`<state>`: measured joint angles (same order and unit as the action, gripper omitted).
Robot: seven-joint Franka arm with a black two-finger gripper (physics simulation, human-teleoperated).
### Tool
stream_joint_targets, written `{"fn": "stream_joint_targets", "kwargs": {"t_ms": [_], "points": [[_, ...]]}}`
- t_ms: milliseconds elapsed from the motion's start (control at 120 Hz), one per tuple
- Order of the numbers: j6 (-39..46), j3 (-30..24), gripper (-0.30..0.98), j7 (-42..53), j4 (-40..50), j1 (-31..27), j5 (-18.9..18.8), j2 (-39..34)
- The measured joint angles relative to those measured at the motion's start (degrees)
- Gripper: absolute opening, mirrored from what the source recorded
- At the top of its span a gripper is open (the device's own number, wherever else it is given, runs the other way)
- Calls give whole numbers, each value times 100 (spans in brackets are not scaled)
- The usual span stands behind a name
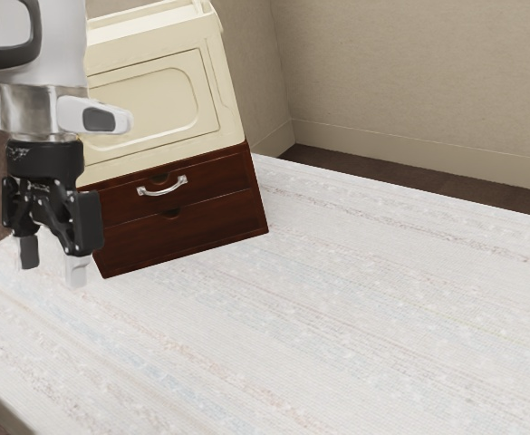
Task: Pull the drawer handle with one arm to open the drawer
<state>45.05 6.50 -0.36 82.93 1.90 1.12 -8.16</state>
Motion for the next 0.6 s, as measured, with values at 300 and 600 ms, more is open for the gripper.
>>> {"fn": "stream_joint_targets", "kwargs": {"t_ms": [300, 600], "points": [[2377, -337, 68, 217, 248, 56, -392, 277], [4726, 361, 69, 1592, 785, -576, -950, 920]]}}
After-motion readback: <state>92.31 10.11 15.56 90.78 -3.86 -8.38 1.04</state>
